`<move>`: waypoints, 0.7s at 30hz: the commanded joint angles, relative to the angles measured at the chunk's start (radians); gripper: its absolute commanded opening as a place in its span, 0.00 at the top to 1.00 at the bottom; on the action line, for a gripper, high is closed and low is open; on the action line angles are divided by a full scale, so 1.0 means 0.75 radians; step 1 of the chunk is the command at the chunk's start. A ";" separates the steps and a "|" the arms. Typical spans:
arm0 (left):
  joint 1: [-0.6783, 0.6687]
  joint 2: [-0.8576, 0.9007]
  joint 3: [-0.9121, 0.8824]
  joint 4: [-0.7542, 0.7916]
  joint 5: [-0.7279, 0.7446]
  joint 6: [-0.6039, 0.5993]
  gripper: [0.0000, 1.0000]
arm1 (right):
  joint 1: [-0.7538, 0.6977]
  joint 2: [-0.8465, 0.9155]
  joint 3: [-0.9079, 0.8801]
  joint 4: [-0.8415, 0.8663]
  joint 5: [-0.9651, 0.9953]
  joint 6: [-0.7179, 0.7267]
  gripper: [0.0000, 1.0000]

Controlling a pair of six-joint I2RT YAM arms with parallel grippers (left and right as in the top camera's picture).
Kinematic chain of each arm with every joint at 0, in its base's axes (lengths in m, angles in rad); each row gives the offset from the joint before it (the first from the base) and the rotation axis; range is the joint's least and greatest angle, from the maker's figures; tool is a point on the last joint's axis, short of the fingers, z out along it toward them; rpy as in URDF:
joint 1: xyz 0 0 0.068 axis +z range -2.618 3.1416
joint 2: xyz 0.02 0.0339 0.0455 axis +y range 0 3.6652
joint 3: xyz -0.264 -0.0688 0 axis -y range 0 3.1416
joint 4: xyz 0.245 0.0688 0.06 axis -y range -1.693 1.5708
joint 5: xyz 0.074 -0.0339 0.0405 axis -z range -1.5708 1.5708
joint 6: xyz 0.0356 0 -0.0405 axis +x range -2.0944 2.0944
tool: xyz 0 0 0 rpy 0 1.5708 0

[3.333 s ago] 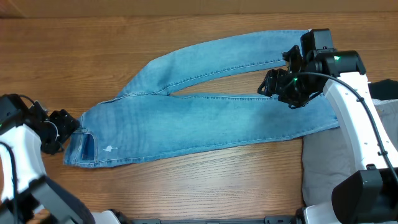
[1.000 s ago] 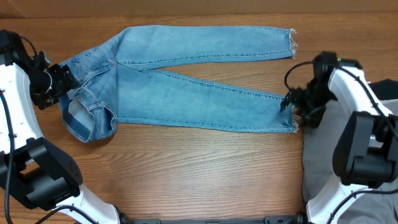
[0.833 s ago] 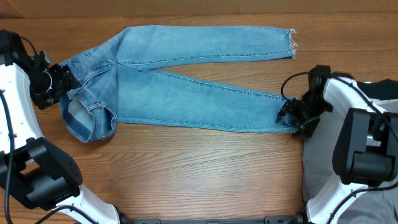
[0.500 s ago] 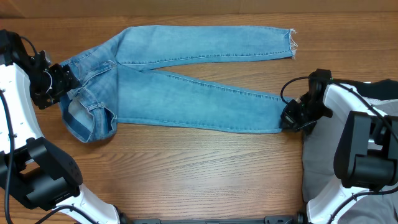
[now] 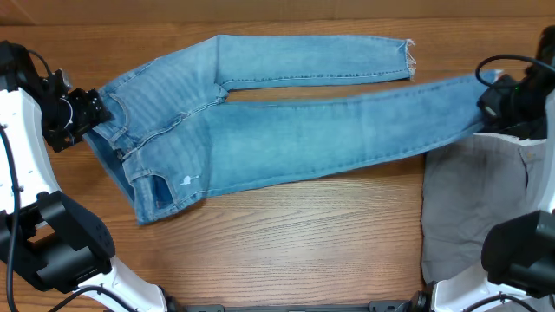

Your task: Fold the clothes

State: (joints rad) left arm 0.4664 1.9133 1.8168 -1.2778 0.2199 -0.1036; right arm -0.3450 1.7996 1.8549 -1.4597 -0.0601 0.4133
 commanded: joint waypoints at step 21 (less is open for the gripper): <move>-0.123 -0.005 -0.582 0.332 -0.132 -0.073 0.18 | 0.042 0.004 0.024 -0.062 -0.268 -0.274 0.35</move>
State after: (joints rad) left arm 0.3683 1.9156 1.4597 -1.0809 0.1417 -0.1249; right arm -0.3134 1.8038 1.8587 -1.5089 -0.2462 0.2256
